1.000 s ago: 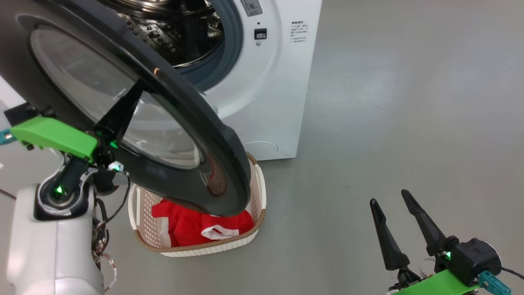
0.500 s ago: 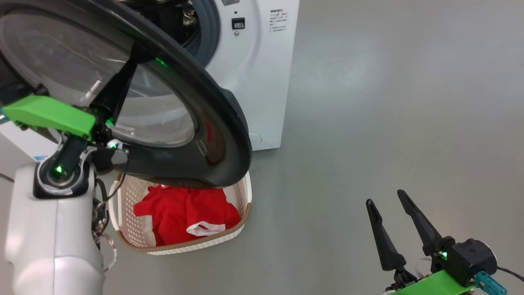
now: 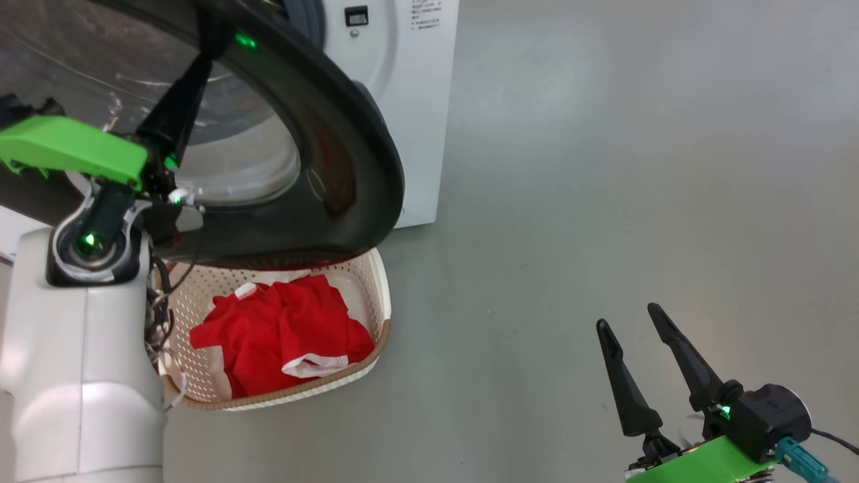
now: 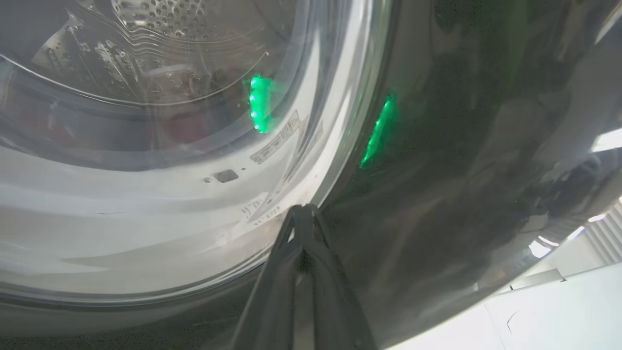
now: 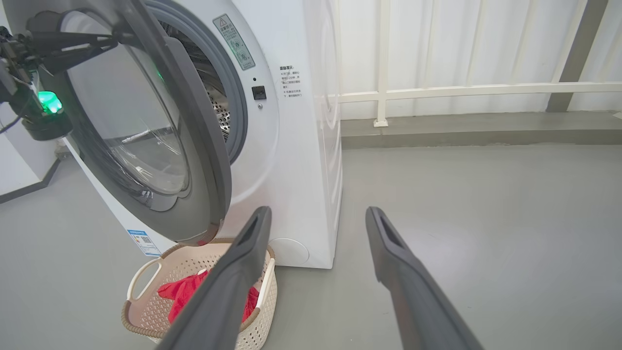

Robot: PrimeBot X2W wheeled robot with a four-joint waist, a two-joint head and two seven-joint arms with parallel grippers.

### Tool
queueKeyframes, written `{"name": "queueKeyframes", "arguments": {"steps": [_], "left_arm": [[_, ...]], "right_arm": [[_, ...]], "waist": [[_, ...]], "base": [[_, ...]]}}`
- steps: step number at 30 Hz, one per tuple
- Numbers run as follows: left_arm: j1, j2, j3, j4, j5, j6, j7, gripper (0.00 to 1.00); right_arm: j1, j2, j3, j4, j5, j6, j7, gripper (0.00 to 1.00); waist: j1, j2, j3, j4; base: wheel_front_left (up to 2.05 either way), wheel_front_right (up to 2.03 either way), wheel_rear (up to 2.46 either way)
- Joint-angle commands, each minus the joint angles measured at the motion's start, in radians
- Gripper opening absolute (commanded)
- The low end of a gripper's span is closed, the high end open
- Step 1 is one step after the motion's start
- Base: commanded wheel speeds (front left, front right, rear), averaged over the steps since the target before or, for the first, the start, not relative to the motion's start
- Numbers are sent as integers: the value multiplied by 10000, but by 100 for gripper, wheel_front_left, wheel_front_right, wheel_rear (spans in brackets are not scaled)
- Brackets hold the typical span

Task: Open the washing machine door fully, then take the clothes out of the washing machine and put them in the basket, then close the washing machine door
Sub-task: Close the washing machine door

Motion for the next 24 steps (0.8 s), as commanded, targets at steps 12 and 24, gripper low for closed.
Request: {"name": "queueKeyframes", "arguments": {"steps": [12, 24], "left_arm": [[-1255, 323, -60, 288, 136, -402, -215, 0], [-1718, 492, -155, 714, 164, -476, -402, 0]], "right_arm": [[-605, -85, 301, -175, 164, 63, -199, 100], [-778, -85, 411, -5, 257, 63, -271, 100]], "waist": [[0, -1, 514, -401], [0, -1, 730, -751]], "base": [[0, 0, 0], [0, 0, 0]]}}
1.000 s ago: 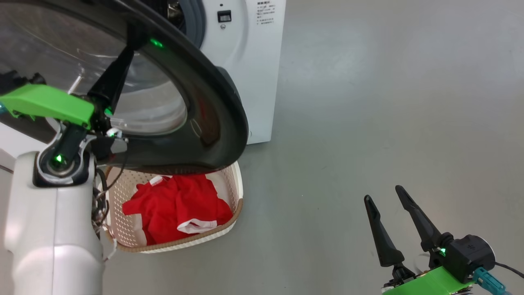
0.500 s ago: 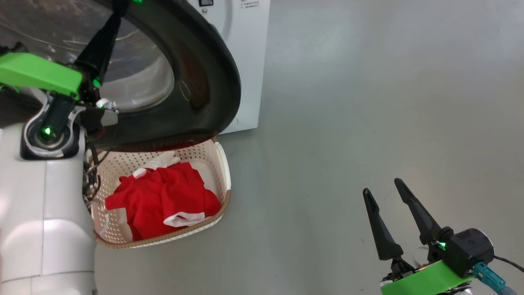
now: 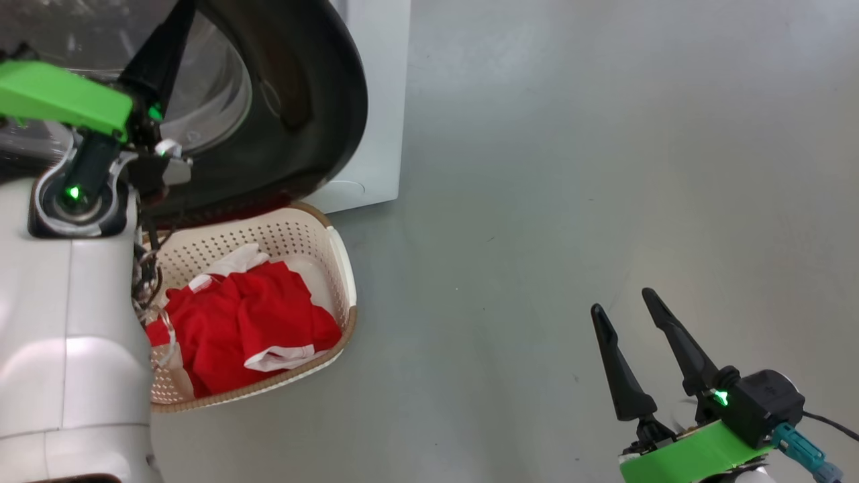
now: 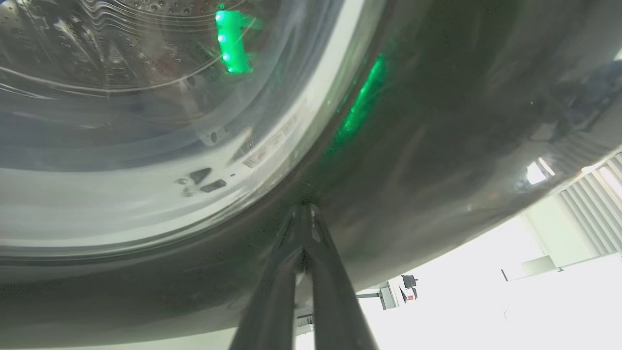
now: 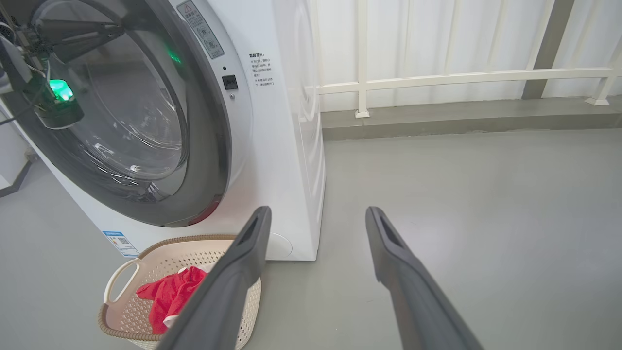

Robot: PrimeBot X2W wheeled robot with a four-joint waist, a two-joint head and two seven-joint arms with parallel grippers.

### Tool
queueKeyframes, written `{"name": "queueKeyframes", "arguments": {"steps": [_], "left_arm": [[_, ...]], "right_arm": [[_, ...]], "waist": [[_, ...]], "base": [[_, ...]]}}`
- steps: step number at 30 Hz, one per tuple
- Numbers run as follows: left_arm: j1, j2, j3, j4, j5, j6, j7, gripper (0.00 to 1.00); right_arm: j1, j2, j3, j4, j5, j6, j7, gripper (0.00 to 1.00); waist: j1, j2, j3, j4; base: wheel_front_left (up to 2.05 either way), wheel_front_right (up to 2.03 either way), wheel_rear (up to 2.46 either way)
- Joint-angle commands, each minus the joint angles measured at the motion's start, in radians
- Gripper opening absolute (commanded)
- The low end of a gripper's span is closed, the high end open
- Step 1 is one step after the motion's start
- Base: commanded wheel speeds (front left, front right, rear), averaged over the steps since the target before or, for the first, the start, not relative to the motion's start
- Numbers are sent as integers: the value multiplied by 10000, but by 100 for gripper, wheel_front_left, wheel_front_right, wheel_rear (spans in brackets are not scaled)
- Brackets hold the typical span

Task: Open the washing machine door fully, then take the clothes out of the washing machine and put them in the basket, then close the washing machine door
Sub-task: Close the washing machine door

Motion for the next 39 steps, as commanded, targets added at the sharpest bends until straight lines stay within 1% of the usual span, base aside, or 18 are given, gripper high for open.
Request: {"name": "queueKeyframes", "arguments": {"steps": [1, 8, 16, 28, 35, 37, 38, 39], "left_arm": [[-531, 297, 30, -284, 76, -179, -17, 0], [-681, 381, -75, -180, 52, -190, -77, 0], [-551, 388, -187, -275, -48, -192, -92, 0], [286, 276, -504, -913, -252, -193, -53, 0], [1126, 239, -789, -1566, 7, -193, -406, 0], [1408, 262, -883, -1837, 205, -193, -650, 39], [1561, 296, -931, -1977, 337, -193, -807, 56], [1720, 334, -1009, -2125, 481, -193, -935, 87]], "right_arm": [[-390, -85, 285, -182, 40, 63, -100, 100], [-438, -85, 305, -105, 77, 63, -125, 100], [-455, -85, 273, -61, 90, 63, -139, 100], [-421, -85, 226, 13, 117, 63, -147, 100], [-354, -85, 161, 54, 142, 63, -149, 100], [-348, -85, 143, 58, 134, 63, -149, 100], [-345, -85, 130, 63, 129, 63, -149, 100], [-342, -85, 124, 72, 125, 63, -149, 100]], "waist": [[0, -1, 16, -69], [0, -1, 28, -181], [0, -1, -12, -105], [0, -1, -301, 238], [0, -1, -544, 626], [0, -1, -631, 744], [0, -1, -681, 804], [0, -1, -735, 862]], "base": [[0, 0, 0], [0, 0, 0], [0, 0, 0], [0, 0, 0], [0, 0, 0], [0, 0, 0], [0, 0, 0], [0, 0, 0]]}}
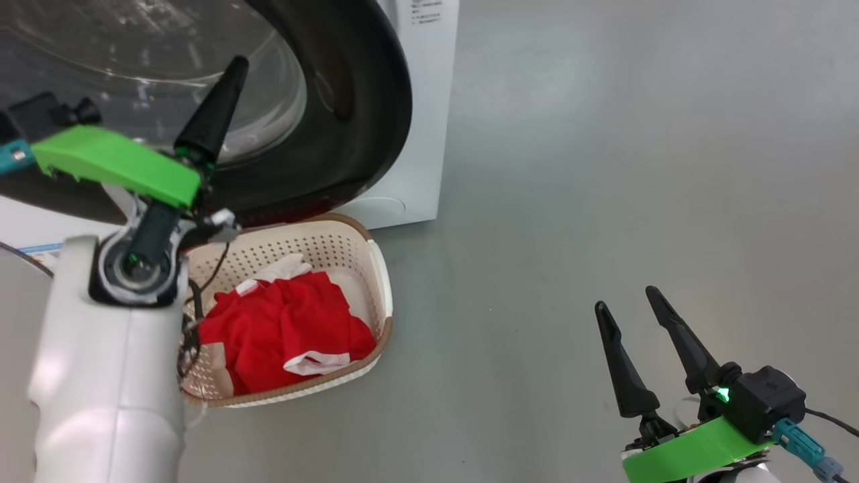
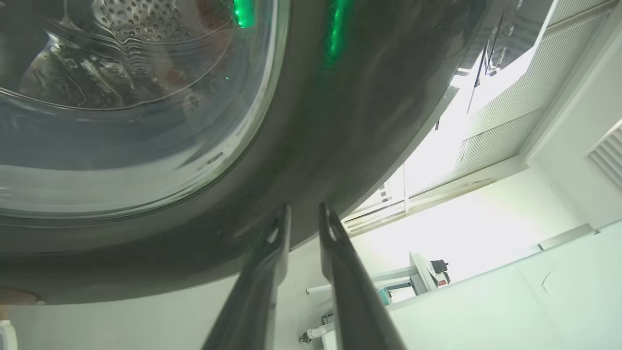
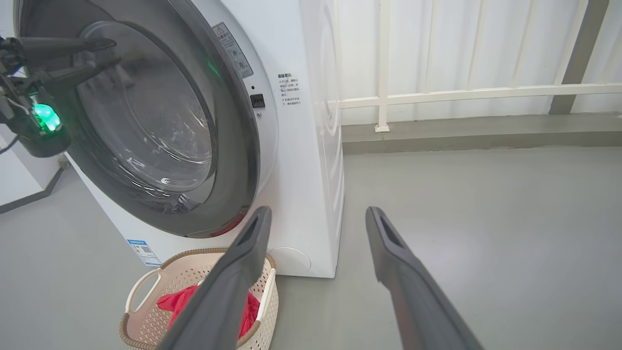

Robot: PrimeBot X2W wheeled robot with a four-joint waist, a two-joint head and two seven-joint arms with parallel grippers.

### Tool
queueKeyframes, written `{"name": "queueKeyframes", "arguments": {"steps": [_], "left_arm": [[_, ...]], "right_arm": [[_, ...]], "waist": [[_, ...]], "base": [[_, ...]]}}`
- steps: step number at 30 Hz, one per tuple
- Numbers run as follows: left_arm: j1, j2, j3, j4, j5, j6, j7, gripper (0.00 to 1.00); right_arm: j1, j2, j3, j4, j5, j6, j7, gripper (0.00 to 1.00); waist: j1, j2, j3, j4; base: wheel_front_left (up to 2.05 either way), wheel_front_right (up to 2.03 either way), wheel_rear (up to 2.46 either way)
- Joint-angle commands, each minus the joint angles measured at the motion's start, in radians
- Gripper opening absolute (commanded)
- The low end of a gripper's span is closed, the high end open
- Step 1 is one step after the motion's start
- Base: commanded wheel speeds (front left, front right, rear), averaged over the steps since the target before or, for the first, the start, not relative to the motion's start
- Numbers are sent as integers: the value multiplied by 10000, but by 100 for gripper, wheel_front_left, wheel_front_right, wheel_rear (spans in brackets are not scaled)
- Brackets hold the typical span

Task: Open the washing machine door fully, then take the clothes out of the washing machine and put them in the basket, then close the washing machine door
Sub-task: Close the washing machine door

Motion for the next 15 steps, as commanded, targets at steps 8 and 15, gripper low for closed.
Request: {"name": "queueKeyframes", "arguments": {"steps": [8, 15], "left_arm": [[1624, 853, -610, -1906, 1140, -72, -1084, 100], [2953, 1395, -1180, -2767, 2674, -72, -2695, 100]], "right_arm": [[-124, -81, 226, -120, -22, 63, -135, 100], [68, -81, 94, -126, -121, 63, -97, 100]], "waist": [[0, 0, -635, 534], [0, 0, -1110, 837]], "base": [[0, 0, 0], [0, 0, 0]]}}
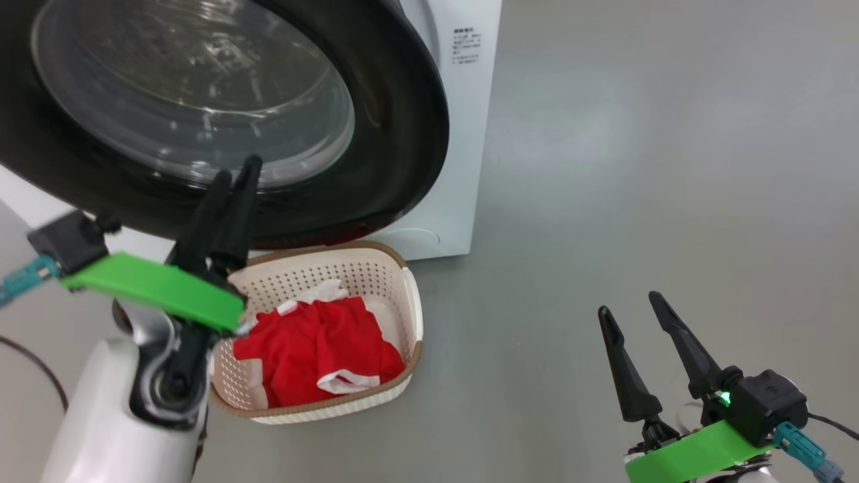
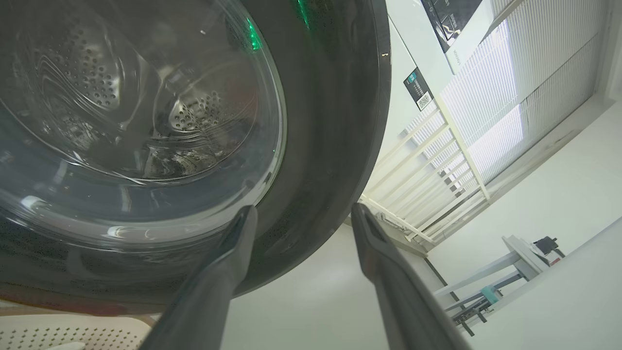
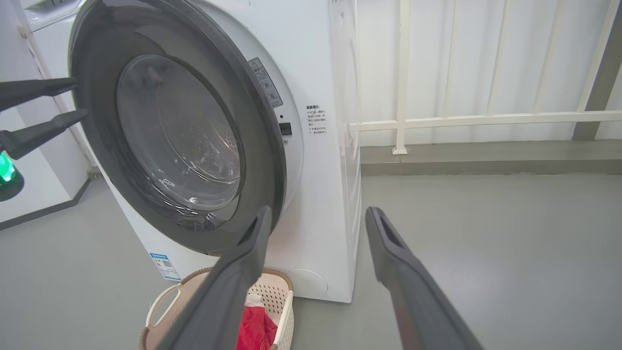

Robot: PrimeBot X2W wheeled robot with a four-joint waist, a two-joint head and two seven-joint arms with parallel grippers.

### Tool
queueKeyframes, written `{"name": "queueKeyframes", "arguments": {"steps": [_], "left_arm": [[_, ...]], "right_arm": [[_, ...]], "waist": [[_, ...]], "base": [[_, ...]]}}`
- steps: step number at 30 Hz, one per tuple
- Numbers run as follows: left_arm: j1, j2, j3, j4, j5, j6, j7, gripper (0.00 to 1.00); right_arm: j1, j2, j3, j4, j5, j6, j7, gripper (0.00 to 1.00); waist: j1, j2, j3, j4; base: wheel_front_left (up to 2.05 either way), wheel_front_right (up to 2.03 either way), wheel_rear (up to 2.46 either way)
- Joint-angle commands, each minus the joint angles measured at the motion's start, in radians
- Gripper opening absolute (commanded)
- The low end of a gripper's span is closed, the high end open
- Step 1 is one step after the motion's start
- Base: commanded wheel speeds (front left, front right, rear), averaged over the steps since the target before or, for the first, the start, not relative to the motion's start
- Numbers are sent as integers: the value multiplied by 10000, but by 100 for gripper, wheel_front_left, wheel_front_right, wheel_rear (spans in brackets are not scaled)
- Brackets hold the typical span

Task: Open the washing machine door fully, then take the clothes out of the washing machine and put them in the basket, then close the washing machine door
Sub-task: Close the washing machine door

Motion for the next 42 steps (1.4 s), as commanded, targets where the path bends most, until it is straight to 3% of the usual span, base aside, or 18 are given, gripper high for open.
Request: {"name": "queueKeyframes", "arguments": {"steps": [1, 8, 13, 26, 32, 42], "left_arm": [[183, 485, 128, -410, 512, -71, -371, 100], [1187, 789, -305, -682, 2237, 14, -2155, 100], [1736, 1003, -516, -981, 3540, 418, -2928, 100], [3459, 1335, -241, -2642, 5474, 1351, -3203, 100], [4447, 1182, -9, -3455, 5971, 1729, -3210, 100], [5785, 622, 182, -3890, 6610, 1805, -3212, 100]], "right_arm": [[24, -77, 139, -244, -104, 63, -76, 100], [185, -77, 119, -262, -273, 63, -59, 100], [334, -77, 113, -296, -441, 63, -64, 100], [561, -77, -92, -451, -456, 63, -95, 100], [624, -77, -200, -551, -499, 63, -110, 100], [870, -77, -420, -779, -566, 63, -118, 100]], "waist": [[0, 0, -265, 207], [0, 0, -731, 507], [0, 0, -1011, 659], [0, 0, -1296, 784], [0, 0, -1311, 733], [0, 0, -1470, 752]], "base": [[0, 0, 0], [0, 0, 0], [0, 0, 0], [0, 0, 0], [0, 0, 0], [0, 0, 0]]}}
